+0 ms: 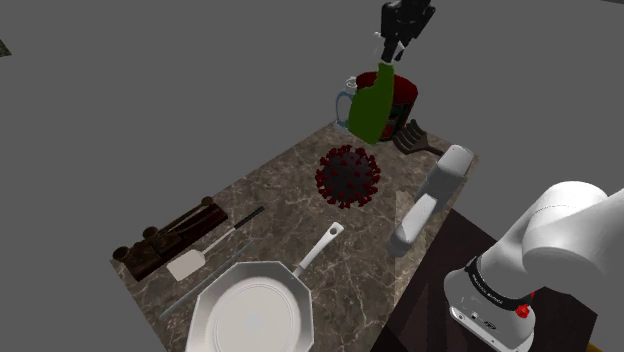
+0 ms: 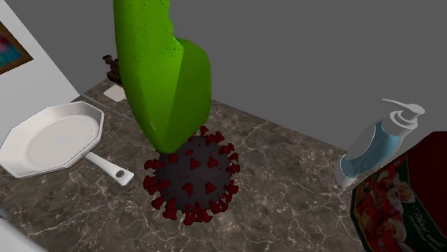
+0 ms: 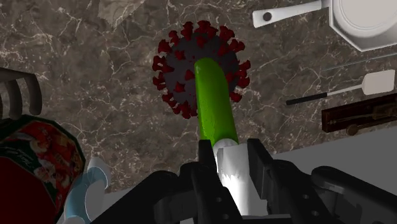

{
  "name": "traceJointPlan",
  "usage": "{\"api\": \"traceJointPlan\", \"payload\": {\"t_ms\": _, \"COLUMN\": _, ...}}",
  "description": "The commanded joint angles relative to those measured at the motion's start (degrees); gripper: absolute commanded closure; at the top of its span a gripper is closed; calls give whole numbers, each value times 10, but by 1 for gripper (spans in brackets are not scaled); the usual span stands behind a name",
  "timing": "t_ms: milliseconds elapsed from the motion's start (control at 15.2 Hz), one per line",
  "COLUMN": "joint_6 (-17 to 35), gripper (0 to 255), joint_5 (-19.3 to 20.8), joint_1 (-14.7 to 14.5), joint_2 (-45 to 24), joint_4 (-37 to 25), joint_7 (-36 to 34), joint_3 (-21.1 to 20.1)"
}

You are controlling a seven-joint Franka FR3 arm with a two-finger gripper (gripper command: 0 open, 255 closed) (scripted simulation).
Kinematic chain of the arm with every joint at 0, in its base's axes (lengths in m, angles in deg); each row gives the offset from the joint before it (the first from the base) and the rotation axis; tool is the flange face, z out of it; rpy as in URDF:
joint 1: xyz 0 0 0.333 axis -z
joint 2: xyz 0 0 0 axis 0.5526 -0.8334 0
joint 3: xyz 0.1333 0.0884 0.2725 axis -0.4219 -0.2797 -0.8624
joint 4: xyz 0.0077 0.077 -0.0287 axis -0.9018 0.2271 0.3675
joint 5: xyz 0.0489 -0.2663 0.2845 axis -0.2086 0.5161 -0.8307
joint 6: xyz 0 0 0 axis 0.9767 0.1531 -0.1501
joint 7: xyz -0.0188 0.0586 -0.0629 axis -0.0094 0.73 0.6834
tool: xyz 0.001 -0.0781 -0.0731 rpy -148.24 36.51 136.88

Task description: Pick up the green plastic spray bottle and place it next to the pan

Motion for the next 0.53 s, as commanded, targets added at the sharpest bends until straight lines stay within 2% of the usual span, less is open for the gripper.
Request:
{"api": "traceJointPlan", "payload": {"t_ms": 0, "joint_6": -19, "gripper": 255, "joint_5": -3, "joint_1": -5, "joint_2": 31, "joint_4": 11, "joint_7": -17, "joint_3": -11}}
{"api": "traceJointPlan", "payload": {"t_ms": 462, "joint_6": -97, "gripper": 255, "joint_5": -22, "joint_1": -19, "joint_2": 121, "joint_4": 20, "joint_7": -68, "joint_3": -46}}
